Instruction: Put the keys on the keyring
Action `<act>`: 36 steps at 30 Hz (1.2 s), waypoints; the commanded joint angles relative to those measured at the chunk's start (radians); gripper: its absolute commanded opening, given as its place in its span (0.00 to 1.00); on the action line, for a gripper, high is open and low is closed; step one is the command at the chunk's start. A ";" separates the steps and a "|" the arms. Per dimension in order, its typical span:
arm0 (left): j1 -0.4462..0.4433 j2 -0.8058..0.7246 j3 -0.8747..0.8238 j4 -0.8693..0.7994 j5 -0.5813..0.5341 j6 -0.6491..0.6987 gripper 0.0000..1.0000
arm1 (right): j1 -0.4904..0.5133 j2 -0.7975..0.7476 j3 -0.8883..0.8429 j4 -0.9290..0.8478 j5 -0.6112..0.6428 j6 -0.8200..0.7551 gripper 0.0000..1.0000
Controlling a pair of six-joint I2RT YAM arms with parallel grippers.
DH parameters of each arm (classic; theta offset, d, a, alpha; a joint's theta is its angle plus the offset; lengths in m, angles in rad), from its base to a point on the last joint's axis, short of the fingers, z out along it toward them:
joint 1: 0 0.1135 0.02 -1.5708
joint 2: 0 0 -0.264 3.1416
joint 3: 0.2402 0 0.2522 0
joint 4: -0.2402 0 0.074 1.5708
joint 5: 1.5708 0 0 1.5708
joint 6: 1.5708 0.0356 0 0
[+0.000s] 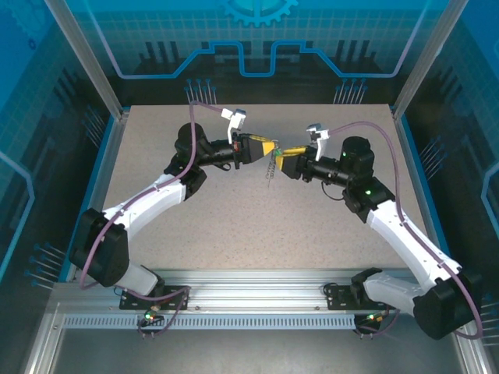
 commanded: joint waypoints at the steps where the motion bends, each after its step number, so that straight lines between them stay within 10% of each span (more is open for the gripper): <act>1: -0.007 -0.033 -0.002 0.054 -0.012 -0.004 0.00 | 0.021 0.020 0.048 0.009 0.018 -0.029 0.49; 13: -0.007 -0.042 -0.006 0.054 -0.038 -0.002 0.00 | 0.044 0.018 0.030 -0.009 -0.033 -0.064 0.01; 36: -0.007 -0.062 -0.022 0.063 -0.048 -0.003 0.00 | 0.100 0.086 0.090 -0.096 -0.056 -0.121 0.00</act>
